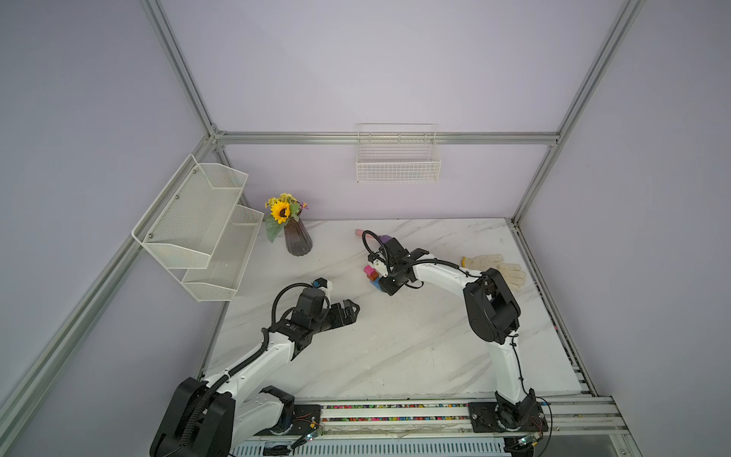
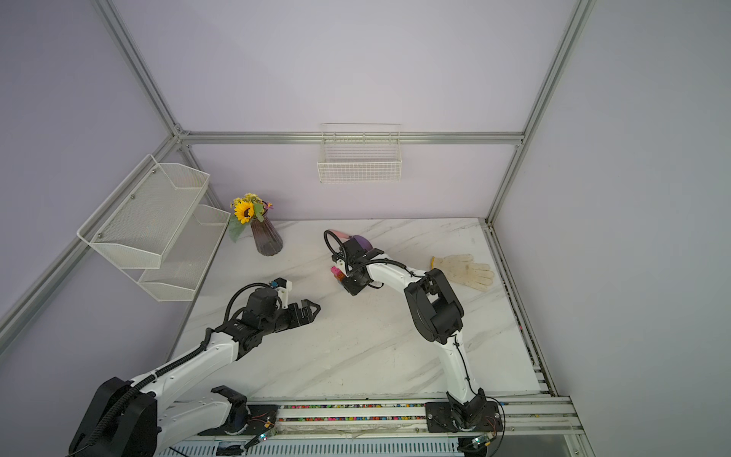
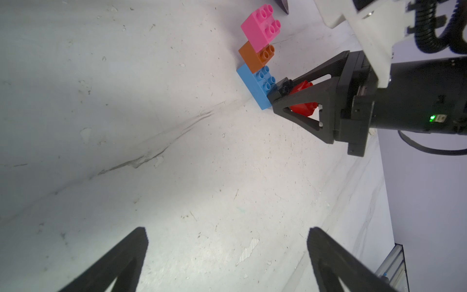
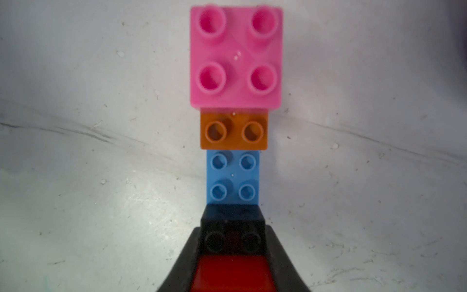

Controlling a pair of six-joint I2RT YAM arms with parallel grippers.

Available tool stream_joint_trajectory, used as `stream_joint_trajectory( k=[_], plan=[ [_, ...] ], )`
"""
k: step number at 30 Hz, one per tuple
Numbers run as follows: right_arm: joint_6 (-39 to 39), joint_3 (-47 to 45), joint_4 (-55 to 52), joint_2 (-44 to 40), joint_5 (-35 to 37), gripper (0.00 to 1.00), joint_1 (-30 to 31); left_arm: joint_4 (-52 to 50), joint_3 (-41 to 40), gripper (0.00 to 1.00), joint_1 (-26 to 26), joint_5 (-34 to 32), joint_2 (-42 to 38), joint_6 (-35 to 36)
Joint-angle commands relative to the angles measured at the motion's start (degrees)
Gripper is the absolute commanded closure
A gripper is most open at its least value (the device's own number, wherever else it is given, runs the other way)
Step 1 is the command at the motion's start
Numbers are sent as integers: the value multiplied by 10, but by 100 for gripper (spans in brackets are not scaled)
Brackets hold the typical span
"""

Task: Assemble the letter v with lego
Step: Assemble the lego brick with the lego brick.

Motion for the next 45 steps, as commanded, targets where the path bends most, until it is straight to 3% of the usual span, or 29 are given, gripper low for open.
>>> stream_joint_trajectory(
  k=[1, 11, 21, 28, 32, 39, 41, 45],
  plan=[
    [-20, -21, -114, 52, -9, 100, 0, 1, -4, 0, -3, -7, -14, 11],
    [31, 1, -109, 68, -6, 100, 0, 7, 10, 0, -3, -1, 5, 17],
    [69, 119, -198, 112, 40, 100, 6, -16, 31, 0, -3, -8, 10, 30],
    [89, 80, -145, 82, 20, 100, 11, -22, 34, 0, -2, -13, 12, 34],
    [100, 70, -108, 60, 5, 79, 11, -32, 46, 0, -2, -10, 19, 39],
    [109, 88, -85, 63, -2, 70, 10, -37, 51, 0, -2, -12, 24, 39],
    [114, 90, -76, 66, -6, 3, 10, -39, 52, 0, -1, -14, 23, 39],
    [120, 88, -65, 71, -5, 3, 10, -45, 55, 0, -1, -16, 24, 43]
  ],
)
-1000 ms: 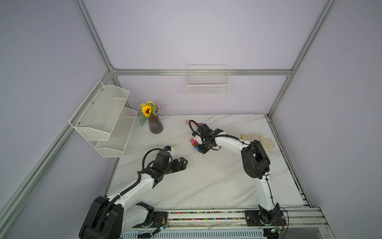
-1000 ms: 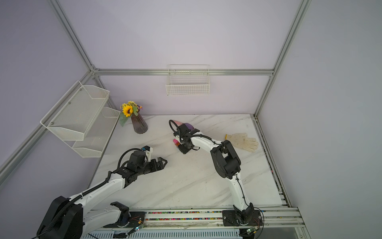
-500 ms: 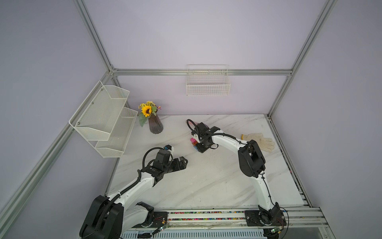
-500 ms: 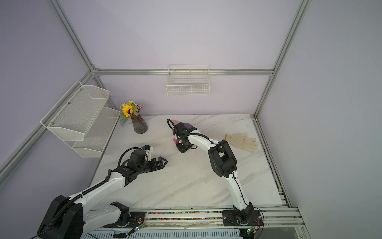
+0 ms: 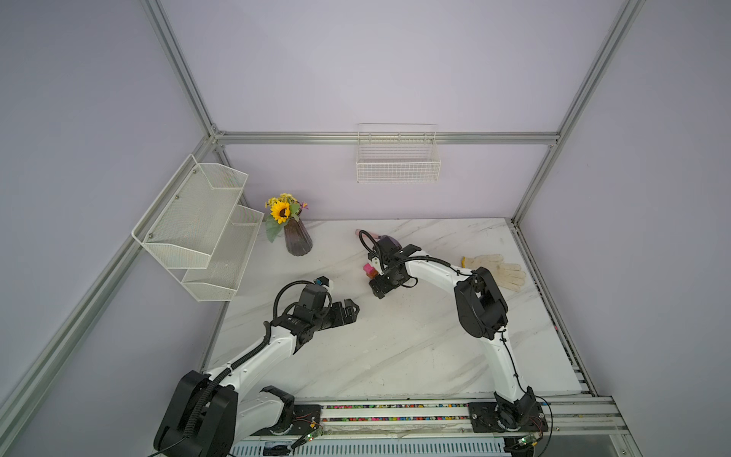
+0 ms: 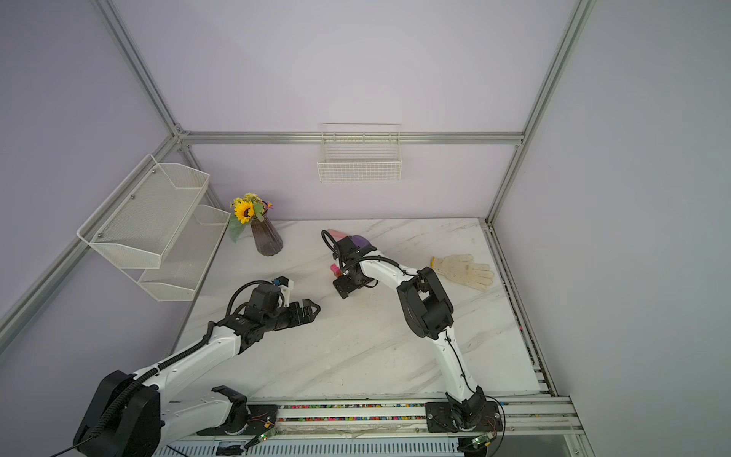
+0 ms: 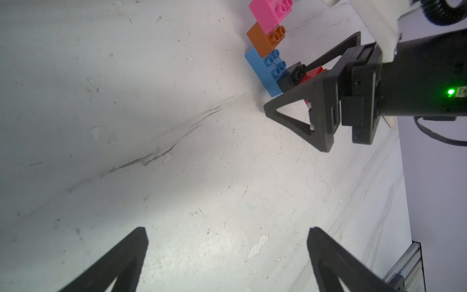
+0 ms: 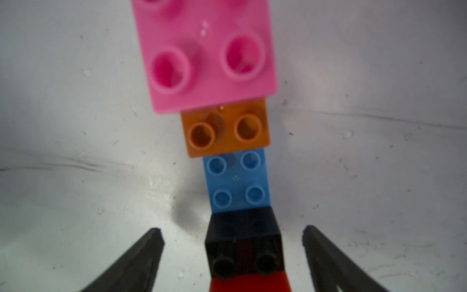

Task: Assemble the letter v with lego
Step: Assemble the lego brick with the lego brick, then adjust the lego brick at the center of the board.

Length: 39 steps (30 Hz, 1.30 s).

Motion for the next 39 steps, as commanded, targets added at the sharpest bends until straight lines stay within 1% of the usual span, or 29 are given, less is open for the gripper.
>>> stream_joint_trajectory(
  k=[1, 5, 8, 11, 15, 18, 20, 22, 23, 24, 25, 27, 32, 36, 37, 38, 39],
  plan=[
    [12, -11, 14, 8, -4, 3, 2, 3, 21, 0, -1, -7, 0, 19],
    [27, -46, 57, -14, -1, 3, 2, 4, 18, 0, 0, -9, -3, 19],
    [27, -50, 68, -11, -9, 3, 2, 8, 17, 0, 0, -6, 2, 18],
    [26, -43, 71, -1, 11, 3, 2, 6, 19, 0, 0, -6, 6, 19],
    [4, -50, 96, 0, 38, 3, 2, 6, 18, 0, 0, -8, 7, 20],
    [-10, -58, 112, -2, 40, 3, 2, 8, 16, 0, 0, -11, 7, 21],
    [-17, -54, 109, 2, 40, 14, 2, 8, 16, 0, 0, -12, 9, 19],
    [-23, -54, 111, 5, 38, 17, 2, 10, 17, 0, 0, -12, 12, 18],
    [-25, -51, 110, 9, 36, 21, 2, 13, 17, 0, 0, -12, 14, 17],
    [-27, -47, 106, 16, 29, 36, 1, 15, 17, 0, 0, -12, 16, 16],
    [-26, -34, 96, 26, 28, 45, 1, 18, 18, 0, 0, -11, 19, 15],
    [-21, -17, 79, 41, 24, 45, -1, 21, 18, 0, 0, -8, 24, 12],
    [-20, -24, 96, 46, 22, 44, -1, 25, 15, 0, 0, -10, 26, 10],
    [-9, -21, 93, 47, 9, 65, -2, 24, 14, 0, 0, -19, 30, 15],
    [-6, -21, 92, 45, 4, 72, -2, 23, 15, 0, 0, -21, 32, 17],
    [-4, -23, 92, 41, -6, 75, -2, 25, 17, 0, 0, -22, 35, 20],
    [1, -25, 91, 37, -19, 76, -4, 25, 20, 0, 0, -25, 40, 23]
  ],
)
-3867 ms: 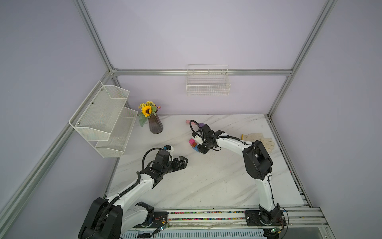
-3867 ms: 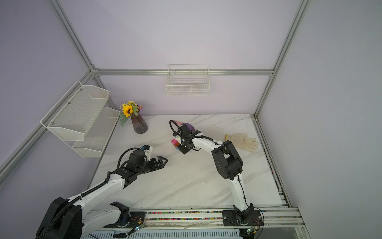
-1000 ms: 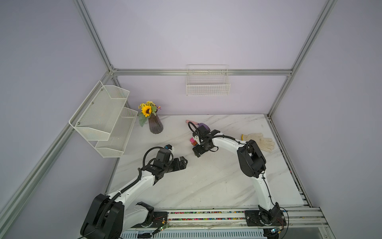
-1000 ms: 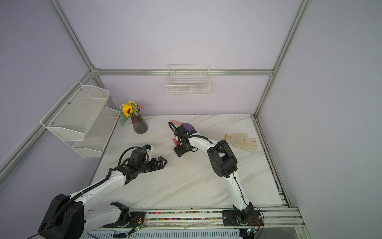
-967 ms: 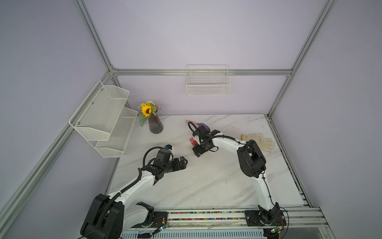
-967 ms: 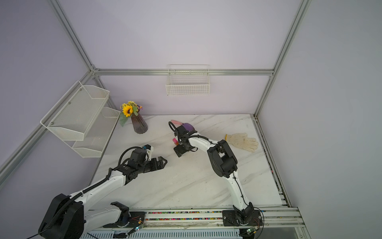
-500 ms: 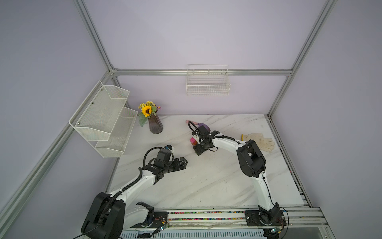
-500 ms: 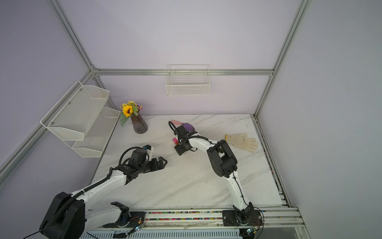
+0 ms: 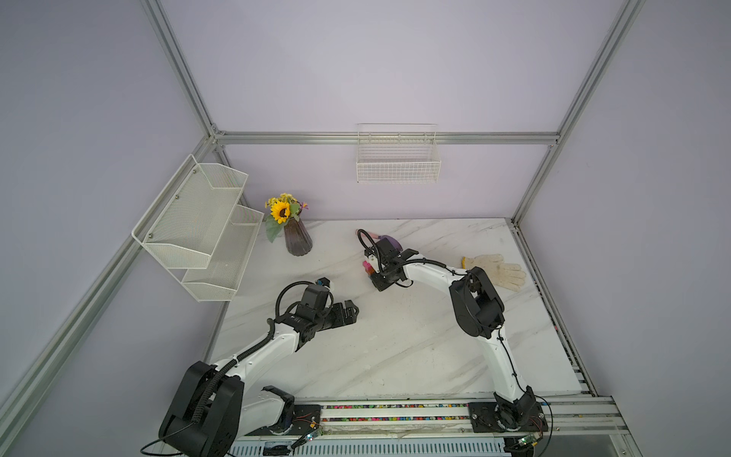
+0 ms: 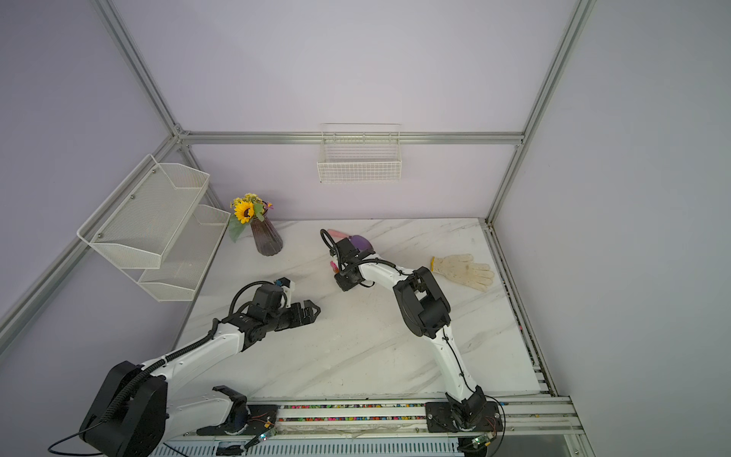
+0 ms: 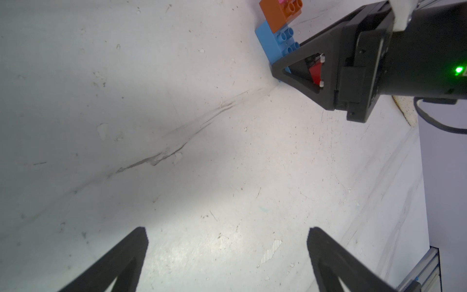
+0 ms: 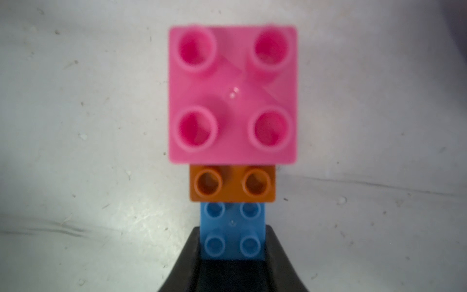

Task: Assemble the letter v with lego
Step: Adjust the lego brick at the center of the board.

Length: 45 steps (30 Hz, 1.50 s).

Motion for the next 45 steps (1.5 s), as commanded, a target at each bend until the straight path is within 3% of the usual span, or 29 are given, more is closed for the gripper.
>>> stream_joint_trajectory(
  k=[1, 3, 10, 16, 19, 22, 26, 28, 32, 37, 45],
  plan=[
    [13, -13, -24, 16, -44, 78, -5, 18, 22, 0, 0, -14, 12, 19],
    [28, -24, -24, 4, -72, 83, -8, 26, 28, 0, 3, -10, 22, 26],
    [87, -97, -12, -41, -239, 82, -23, 66, 53, 0, 22, 58, 75, 76],
    [140, -167, 47, -60, -374, 81, -37, 79, 64, 0, 29, 67, 92, 81],
    [204, -198, 124, -60, -466, 77, -58, 76, 74, 0, 31, 71, 103, 82],
    [256, -210, 174, -47, -530, 62, -75, 69, 80, 0, 31, 67, 107, 85],
    [261, -208, 174, -43, -509, 36, -83, 74, 77, 0, 33, 67, 106, 82],
    [259, -209, 172, -44, -486, 4, -86, 59, 83, 0, 33, 54, 107, 82],
    [253, -201, 162, -54, -435, 3, -88, 38, 92, 0, 33, 38, 135, 92],
    [229, -198, 134, -98, -319, 3, -90, -10, 116, 0, 33, -7, 170, 106],
    [197, -203, 91, -180, -164, 3, -90, -8, 140, 0, 27, 11, 219, 111]
  ],
)
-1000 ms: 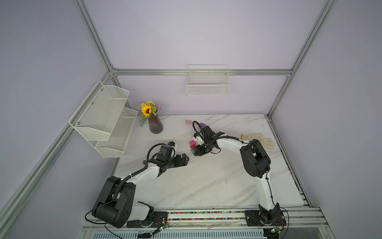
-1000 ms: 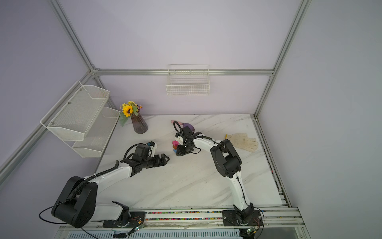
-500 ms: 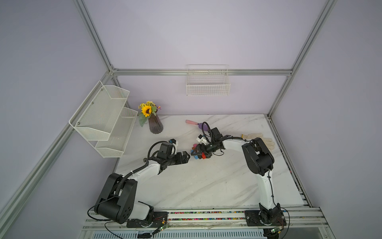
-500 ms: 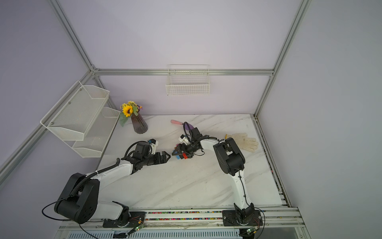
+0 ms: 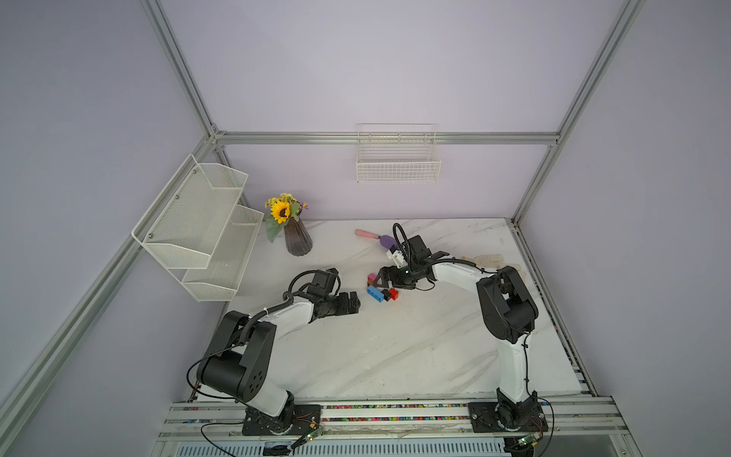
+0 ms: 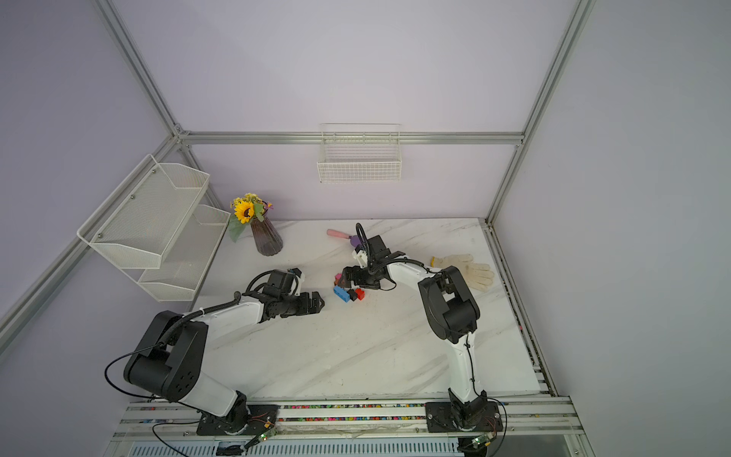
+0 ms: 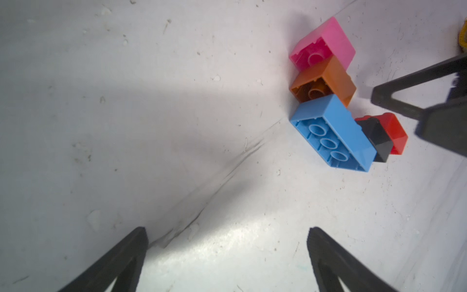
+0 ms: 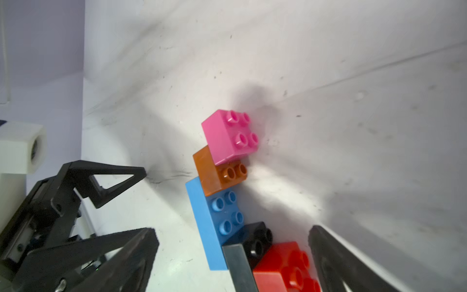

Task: Assemble the letter v with lego
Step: Adjust the lego brick at the center of the board, then move the lego brick at the center of the board.

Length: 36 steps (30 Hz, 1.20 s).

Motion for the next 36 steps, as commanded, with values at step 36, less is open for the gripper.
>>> stream_joint_trajectory(
  k=[36],
  plan=[
    [-16, -289, 54, -327, 408, 3, -27, -76, 145, 0, -132, -128, 181, 17]
  ],
)
